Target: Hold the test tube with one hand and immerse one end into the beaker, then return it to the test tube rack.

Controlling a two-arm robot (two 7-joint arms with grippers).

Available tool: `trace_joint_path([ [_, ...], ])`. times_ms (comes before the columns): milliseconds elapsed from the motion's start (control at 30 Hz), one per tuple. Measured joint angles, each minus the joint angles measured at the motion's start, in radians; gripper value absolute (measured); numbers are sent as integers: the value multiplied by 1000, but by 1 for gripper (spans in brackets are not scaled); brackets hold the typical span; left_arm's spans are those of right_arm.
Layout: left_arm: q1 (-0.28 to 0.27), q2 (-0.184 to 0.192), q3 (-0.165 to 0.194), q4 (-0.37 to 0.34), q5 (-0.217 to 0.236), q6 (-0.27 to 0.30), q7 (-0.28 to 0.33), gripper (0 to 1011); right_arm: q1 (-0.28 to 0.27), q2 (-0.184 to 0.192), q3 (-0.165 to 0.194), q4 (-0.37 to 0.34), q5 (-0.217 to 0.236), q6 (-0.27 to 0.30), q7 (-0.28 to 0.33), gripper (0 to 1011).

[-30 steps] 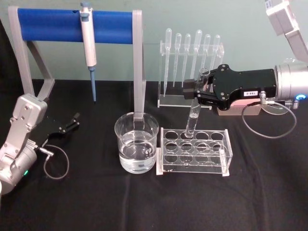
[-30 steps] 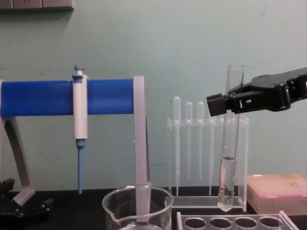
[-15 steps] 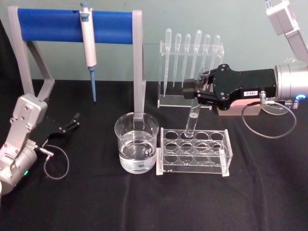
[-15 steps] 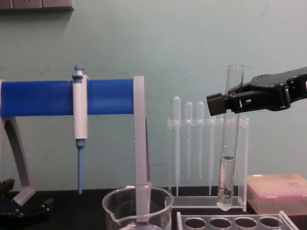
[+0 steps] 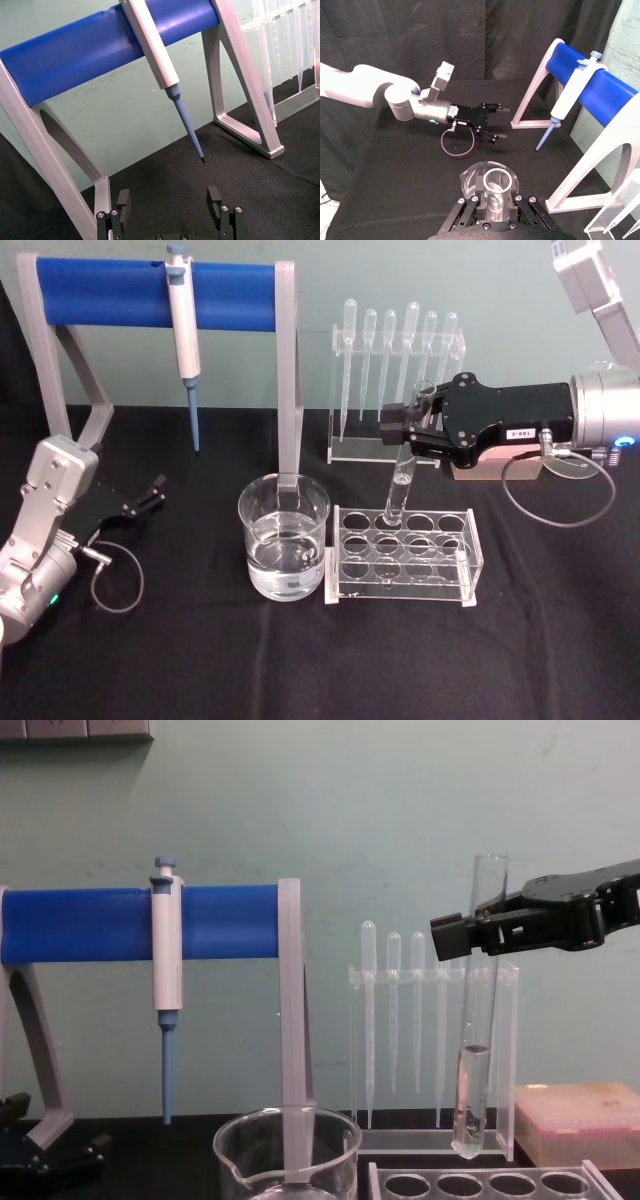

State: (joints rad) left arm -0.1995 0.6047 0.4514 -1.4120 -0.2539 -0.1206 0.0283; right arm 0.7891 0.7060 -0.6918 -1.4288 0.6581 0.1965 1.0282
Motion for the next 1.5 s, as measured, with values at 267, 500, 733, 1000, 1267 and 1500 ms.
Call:
trace_joint_path([
  [267, 0, 0, 0, 0, 0, 0, 0, 1000, 0, 0, 1, 0, 0, 0, 0, 226],
  [500, 0, 0, 0, 0, 0, 0, 0, 1000, 0, 0, 1, 0, 0, 0, 0, 226],
  [733, 0, 0, 0, 0, 0, 0, 0, 1000, 0, 0, 1, 0, 0, 0, 0, 225],
  [1000, 0, 0, 0, 0, 0, 0, 0, 1000, 0, 0, 1, 0, 0, 0, 0, 226],
  [1267, 0, 0, 0, 0, 0, 0, 0, 1000, 0, 0, 1, 0, 0, 0, 0, 226],
  [1500, 0, 0, 0, 0, 0, 0, 0, 1000, 0, 0, 1, 0, 0, 0, 0, 226],
])
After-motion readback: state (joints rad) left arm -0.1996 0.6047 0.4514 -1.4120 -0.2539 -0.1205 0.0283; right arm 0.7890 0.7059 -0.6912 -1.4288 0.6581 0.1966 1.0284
